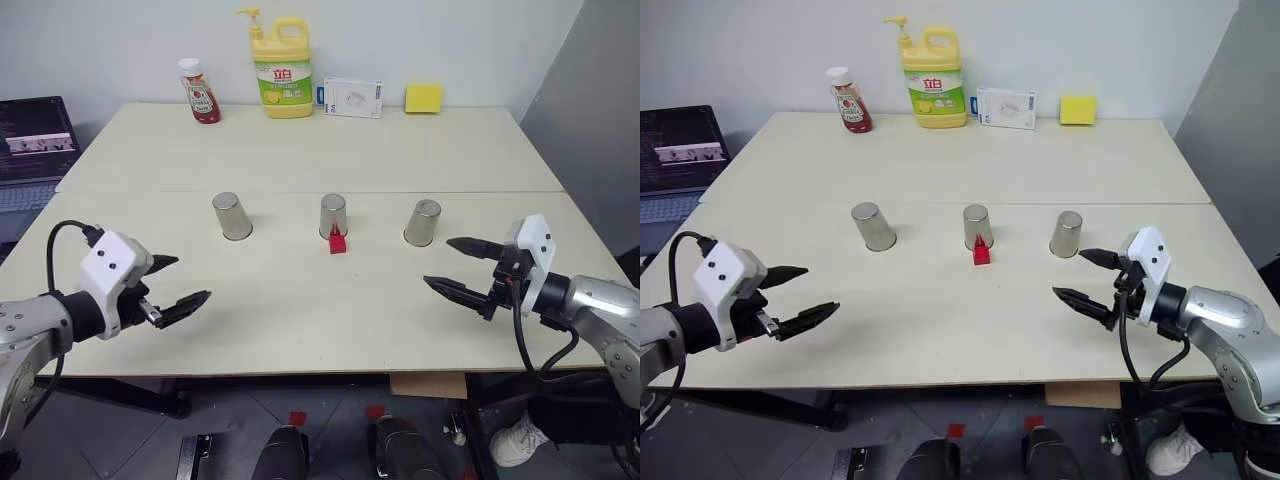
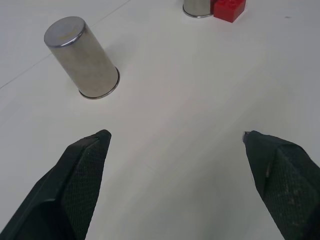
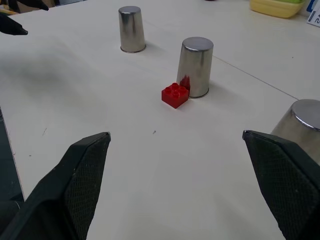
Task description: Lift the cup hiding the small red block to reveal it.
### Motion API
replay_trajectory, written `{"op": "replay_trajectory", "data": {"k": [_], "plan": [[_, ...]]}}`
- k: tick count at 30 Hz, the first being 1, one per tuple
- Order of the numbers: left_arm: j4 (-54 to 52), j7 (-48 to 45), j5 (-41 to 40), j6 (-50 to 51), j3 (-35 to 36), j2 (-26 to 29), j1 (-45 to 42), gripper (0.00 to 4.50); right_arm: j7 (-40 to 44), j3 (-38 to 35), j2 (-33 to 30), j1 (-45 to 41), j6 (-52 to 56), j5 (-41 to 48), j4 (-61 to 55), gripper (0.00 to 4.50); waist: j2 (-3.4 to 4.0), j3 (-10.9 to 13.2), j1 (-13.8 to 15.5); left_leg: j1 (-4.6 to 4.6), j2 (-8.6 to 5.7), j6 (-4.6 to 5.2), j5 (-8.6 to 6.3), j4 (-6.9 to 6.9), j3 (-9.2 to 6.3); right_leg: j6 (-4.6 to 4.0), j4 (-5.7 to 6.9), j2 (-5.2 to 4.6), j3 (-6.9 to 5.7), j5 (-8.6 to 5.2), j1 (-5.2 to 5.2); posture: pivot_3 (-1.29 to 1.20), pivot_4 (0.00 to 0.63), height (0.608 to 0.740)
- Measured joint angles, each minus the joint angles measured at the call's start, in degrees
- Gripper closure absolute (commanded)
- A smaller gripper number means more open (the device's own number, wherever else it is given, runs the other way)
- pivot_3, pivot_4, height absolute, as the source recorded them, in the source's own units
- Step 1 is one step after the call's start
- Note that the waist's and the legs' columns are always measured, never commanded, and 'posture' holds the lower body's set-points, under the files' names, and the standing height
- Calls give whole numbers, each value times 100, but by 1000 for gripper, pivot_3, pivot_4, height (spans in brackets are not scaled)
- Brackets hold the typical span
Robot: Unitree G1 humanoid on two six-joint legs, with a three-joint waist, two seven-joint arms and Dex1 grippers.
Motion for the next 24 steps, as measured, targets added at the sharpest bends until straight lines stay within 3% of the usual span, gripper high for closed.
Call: {"op": "replay_trajectory", "data": {"k": [24], "plan": [[-49, 135, -13, 59, -177, -18, -500, 11, 91, -123, 0, 249, -81, -169, 56, 0, 0, 0, 0, 1, -1, 0, 0, 0, 0, 1, 0, 0, 0, 0, 0, 0, 150, 740]]}}
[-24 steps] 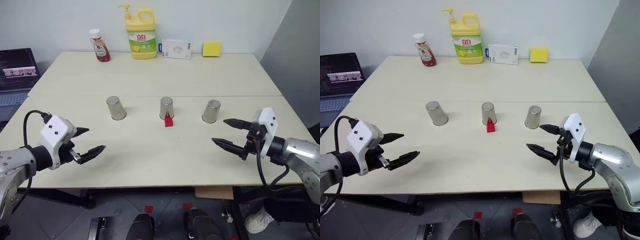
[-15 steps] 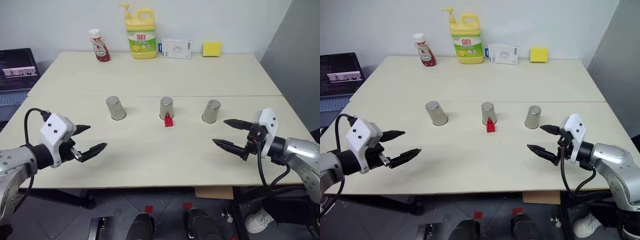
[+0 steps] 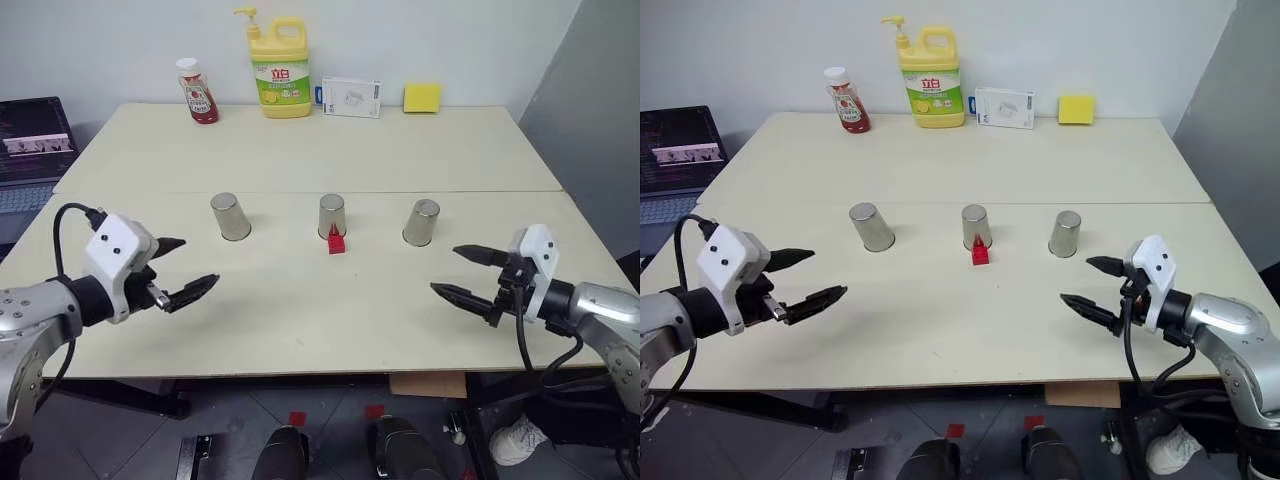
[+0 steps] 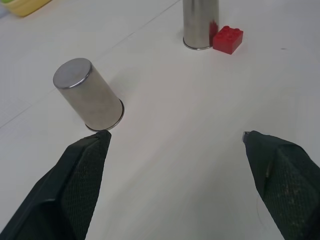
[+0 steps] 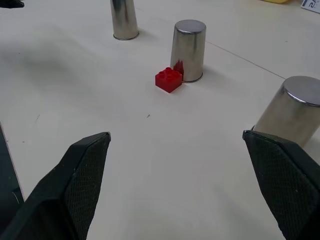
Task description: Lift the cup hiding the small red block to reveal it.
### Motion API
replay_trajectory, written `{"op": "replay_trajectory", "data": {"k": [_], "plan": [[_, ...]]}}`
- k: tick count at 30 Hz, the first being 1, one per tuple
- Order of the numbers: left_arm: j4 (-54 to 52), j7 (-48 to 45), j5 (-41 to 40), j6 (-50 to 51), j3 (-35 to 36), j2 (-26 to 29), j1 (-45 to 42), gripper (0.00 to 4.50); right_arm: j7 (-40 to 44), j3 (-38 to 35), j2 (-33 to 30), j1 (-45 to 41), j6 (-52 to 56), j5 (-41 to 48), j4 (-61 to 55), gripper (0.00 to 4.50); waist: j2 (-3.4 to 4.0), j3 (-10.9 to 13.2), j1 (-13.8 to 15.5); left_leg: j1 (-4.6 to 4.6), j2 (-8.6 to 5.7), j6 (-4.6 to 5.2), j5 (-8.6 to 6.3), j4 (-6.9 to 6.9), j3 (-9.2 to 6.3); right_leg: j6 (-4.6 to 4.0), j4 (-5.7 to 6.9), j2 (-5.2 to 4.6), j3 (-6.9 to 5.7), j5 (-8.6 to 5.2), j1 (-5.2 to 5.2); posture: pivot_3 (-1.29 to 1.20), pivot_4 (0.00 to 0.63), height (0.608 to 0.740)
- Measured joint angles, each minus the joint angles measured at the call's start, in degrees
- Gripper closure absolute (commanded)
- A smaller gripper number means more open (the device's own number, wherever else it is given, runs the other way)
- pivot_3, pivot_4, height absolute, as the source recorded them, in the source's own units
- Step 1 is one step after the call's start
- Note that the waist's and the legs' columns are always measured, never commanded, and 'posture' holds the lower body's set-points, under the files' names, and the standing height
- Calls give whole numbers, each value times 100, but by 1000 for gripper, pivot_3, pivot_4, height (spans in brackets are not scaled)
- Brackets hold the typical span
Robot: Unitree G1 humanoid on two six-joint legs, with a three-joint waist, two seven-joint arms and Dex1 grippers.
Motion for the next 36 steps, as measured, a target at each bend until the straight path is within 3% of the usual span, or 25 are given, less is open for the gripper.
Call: {"op": "replay_trajectory", "data": {"k": [36], "plan": [[659, -270, -94, 101, -345, 83, -732, 11, -204, -176, -1, 110, 147, 130, -290, 0, 0, 0, -1, -1, -1, 0, 0, 1, -1, 1, 0, 1, 0, 0, 0, 0, 150, 740]]}}
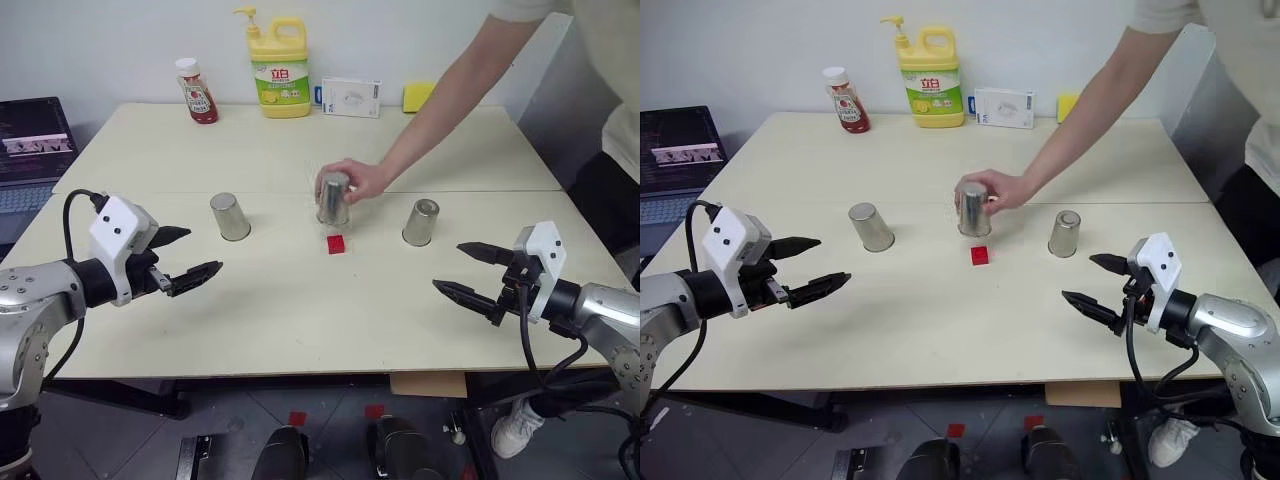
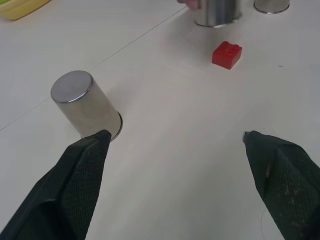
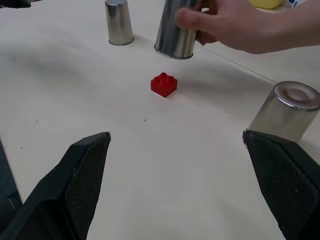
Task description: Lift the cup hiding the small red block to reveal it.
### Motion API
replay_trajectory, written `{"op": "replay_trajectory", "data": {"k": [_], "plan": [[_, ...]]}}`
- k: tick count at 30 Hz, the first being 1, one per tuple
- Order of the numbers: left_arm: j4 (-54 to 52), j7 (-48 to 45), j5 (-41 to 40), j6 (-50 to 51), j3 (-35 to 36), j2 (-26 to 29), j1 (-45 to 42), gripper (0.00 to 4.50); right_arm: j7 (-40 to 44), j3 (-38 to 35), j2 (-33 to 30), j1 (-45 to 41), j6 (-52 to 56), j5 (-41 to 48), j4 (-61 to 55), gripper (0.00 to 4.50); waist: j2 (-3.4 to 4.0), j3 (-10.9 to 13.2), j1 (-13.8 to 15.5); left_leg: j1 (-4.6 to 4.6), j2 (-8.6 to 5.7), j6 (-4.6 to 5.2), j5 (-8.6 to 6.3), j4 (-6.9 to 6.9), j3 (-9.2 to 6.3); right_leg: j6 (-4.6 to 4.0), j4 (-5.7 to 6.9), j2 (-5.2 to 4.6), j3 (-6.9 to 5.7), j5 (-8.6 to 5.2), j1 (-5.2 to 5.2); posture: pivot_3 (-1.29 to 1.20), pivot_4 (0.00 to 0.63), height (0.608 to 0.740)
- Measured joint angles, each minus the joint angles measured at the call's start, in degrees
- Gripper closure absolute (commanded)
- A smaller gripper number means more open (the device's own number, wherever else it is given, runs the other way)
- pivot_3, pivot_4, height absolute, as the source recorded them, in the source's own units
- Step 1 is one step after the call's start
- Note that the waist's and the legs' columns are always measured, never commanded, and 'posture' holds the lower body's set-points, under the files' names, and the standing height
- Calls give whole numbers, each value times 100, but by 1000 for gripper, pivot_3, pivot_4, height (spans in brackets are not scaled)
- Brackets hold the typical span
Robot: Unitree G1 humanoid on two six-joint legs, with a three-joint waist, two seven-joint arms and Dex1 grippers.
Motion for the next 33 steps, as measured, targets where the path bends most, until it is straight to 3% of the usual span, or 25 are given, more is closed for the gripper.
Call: {"op": "replay_trajectory", "data": {"k": [27, 33], "plan": [[112, 72, -24, -125, -89, -152, -79, 11, -60, 137, 79, -116, -41, -39, -38, 0, 0, 0, 1, 0, 1, 0, 0, 0, -1, 0, 1, 0, -2, 0, 0, 0, 150, 740], [992, 654, 0, -40, -53, -482, -659, 11, -321, 549, 421, -678, 354, 190, -201, 0, 0, 0, -25, 5, 2, 0, 0, 1, -3, 2, 7, 5, -1, 1, 1, 0, 150, 740]]}}
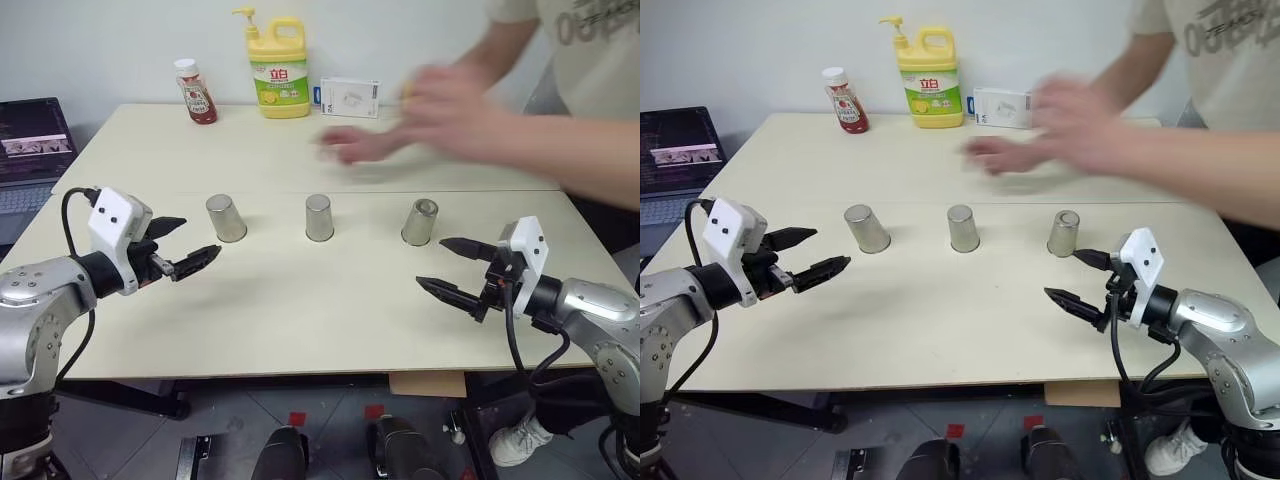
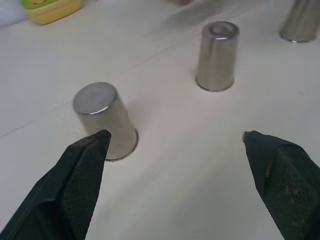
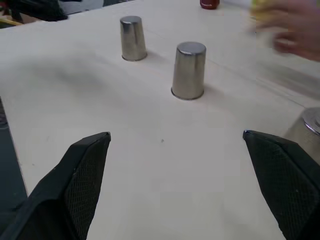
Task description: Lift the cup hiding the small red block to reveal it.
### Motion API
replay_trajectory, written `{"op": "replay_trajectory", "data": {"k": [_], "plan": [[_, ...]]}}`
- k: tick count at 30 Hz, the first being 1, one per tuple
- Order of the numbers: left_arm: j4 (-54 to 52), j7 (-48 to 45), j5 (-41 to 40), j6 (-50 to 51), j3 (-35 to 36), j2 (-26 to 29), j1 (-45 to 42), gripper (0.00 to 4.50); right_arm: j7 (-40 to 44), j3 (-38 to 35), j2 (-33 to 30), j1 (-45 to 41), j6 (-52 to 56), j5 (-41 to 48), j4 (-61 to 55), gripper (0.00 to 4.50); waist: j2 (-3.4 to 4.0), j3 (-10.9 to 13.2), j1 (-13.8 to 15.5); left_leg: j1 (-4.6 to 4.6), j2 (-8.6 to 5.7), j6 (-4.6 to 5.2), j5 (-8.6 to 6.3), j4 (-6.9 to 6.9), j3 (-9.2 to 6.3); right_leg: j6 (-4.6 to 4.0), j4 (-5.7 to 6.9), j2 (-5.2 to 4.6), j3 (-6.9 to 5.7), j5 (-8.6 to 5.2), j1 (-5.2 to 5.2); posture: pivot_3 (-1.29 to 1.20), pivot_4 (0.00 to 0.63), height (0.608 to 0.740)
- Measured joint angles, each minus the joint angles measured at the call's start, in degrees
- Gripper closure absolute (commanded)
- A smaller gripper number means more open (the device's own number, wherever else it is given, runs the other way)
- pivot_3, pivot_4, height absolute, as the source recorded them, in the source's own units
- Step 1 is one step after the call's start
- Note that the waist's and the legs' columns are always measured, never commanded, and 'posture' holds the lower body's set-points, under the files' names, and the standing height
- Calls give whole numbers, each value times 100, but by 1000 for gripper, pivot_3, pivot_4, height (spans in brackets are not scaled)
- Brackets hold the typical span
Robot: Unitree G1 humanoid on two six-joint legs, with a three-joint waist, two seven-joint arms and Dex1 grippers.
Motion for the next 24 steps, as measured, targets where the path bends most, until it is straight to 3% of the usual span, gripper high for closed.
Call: {"op": "replay_trajectory", "data": {"k": [8, 24], "plan": [[1390, 213, 402, -271, -483, -286, -886, 11, -280, 642, 460, -1067, 630, 261, 8, 0, -2, -1, 43, -11, -5, 0, 0, 0, -11, -1, -4, -4, -13, 0, -2, 0, 150, 740], [3901, -145, 1419, -1538, -1506, -754, -2628, 11, -211, 839, 464, -1284, 781, 307, -9, 0, -2, -2, 33, -18, -10, 0, 0, 2, -15, -3, -3, -8, -19, 2, -5, 0, 150, 740]]}}
